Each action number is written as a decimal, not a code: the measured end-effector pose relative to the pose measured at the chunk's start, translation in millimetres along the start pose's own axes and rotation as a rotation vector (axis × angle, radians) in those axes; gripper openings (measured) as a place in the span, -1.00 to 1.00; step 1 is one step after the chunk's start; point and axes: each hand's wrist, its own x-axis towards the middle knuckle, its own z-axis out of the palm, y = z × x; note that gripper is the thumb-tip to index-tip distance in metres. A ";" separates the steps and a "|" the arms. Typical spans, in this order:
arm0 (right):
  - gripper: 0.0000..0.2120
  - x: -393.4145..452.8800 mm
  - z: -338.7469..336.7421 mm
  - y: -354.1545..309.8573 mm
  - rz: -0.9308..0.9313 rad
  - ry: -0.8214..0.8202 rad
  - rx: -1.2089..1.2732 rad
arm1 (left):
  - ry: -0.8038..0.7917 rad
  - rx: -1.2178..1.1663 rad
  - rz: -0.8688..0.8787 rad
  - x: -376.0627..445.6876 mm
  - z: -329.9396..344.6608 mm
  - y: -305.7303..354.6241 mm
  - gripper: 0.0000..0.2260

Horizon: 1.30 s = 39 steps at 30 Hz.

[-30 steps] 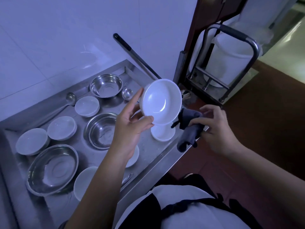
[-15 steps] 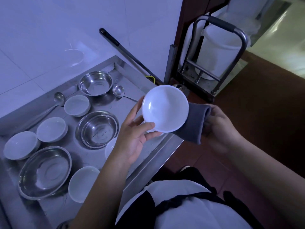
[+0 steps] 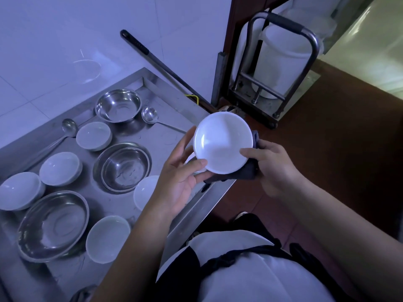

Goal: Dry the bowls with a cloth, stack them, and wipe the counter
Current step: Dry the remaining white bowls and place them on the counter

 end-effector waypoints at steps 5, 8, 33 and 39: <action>-0.82 9.0 -8.7 -1.9 0.179 0.075 0.082 | -0.127 0.637 -0.015 0.1 -20.1 -22.2 -0.05; -0.67 11.3 -12.2 -4.3 0.292 0.023 0.220 | -0.051 0.819 0.008 -0.7 -7.9 -42.1 -0.38; -0.77 -3.1 -39.3 -17.7 -0.305 0.179 0.091 | 0.000 0.730 0.071 21.5 123.8 -15.6 -0.23; -0.72 19.5 -32.9 -21.8 -0.499 -0.028 -0.001 | 0.155 0.482 0.043 34.7 138.6 -1.3 -0.55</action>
